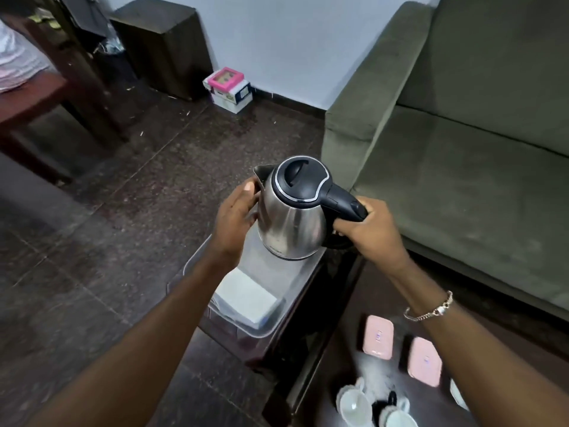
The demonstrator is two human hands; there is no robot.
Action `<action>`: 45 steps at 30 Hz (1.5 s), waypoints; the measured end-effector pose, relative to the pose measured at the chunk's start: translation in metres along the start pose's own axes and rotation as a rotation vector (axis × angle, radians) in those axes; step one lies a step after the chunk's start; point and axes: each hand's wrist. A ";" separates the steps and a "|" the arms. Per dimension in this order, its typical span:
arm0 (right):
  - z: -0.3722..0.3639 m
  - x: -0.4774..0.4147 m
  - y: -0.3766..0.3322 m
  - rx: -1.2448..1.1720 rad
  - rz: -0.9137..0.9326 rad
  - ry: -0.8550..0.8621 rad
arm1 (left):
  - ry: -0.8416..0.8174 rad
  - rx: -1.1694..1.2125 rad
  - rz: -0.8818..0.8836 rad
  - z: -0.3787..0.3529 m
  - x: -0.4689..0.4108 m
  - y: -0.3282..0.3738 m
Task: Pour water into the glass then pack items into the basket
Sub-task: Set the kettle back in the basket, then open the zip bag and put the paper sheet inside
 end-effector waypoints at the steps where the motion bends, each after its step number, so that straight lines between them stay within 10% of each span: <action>1: -0.010 -0.008 0.004 -0.005 -0.006 -0.016 | 0.013 0.008 0.005 0.010 -0.005 -0.004; 25: -0.073 -0.045 0.064 0.215 -0.124 -0.088 | 0.132 0.037 0.278 0.086 -0.032 -0.089; 28: -0.068 -0.026 0.066 0.387 -0.041 0.097 | 0.204 -0.407 0.294 0.101 -0.012 -0.102; 32: -0.090 0.024 0.069 0.307 0.059 0.351 | -0.142 -1.232 0.407 0.122 0.013 -0.122; 40: -0.192 0.072 0.096 0.498 -0.073 -0.459 | -0.197 -1.540 0.572 0.119 0.023 -0.134; 45: -0.211 0.073 0.100 0.669 -0.080 -0.602 | -0.114 -1.325 0.702 0.119 0.013 -0.128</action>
Point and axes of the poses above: each hand's wrist, its own x-axis away from the middle knuckle, its own z-axis out of the back of the hand, y = z × x, and after that the axes turned 1 degree about -y, right-handed
